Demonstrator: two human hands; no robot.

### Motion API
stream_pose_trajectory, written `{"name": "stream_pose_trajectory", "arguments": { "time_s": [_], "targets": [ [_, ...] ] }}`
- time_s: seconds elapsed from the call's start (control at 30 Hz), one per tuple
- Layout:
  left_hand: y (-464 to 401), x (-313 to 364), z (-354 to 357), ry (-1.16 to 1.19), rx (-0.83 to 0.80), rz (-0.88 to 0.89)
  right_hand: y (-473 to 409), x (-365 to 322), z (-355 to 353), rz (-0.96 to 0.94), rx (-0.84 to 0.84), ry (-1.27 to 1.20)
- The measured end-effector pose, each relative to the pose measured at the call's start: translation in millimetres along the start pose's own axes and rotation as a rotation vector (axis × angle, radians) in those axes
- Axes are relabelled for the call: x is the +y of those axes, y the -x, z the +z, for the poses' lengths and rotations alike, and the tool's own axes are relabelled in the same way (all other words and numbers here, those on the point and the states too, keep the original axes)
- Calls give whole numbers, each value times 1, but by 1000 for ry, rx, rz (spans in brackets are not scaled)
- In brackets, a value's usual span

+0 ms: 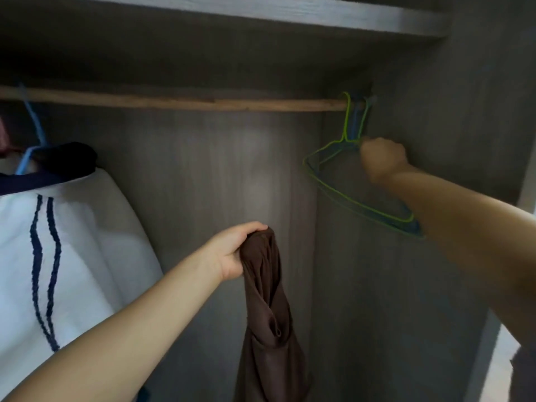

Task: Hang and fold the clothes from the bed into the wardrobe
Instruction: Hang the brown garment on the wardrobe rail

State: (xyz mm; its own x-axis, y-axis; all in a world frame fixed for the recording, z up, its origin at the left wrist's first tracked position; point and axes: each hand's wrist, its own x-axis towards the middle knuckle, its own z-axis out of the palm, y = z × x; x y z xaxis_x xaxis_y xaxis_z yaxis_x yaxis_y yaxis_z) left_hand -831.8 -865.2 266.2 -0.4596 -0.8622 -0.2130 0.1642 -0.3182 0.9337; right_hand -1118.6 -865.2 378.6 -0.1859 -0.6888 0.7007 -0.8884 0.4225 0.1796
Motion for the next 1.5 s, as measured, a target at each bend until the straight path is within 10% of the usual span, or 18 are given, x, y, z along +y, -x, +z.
{"name": "stream_pose_trajectory", "arguments": {
  "time_s": [0.3, 0.5, 0.77, 1.03, 1.27, 1.5],
  "targets": [
    [0, -13, -26, -39, 71, -69, 52, -44, 10, 159, 270, -884],
    [13, -35, -54, -60, 184, -110, 131, -97, 7, 463, -197, -1815],
    [45, -38, -88, 69, 234, -80, 175, -129, -61, 458, -84, -2556],
    [94, 3, -106, 29, 145, 65, 240, -197, -61, 478, -134, -2460],
    [101, -1, -155, 2, 385, 68, 245, -204, -72, -41, -693, -1752],
    [86, -40, -187, 50, 518, -9, 263, -169, -66, -29, -1119, -1226]
  ]
}}
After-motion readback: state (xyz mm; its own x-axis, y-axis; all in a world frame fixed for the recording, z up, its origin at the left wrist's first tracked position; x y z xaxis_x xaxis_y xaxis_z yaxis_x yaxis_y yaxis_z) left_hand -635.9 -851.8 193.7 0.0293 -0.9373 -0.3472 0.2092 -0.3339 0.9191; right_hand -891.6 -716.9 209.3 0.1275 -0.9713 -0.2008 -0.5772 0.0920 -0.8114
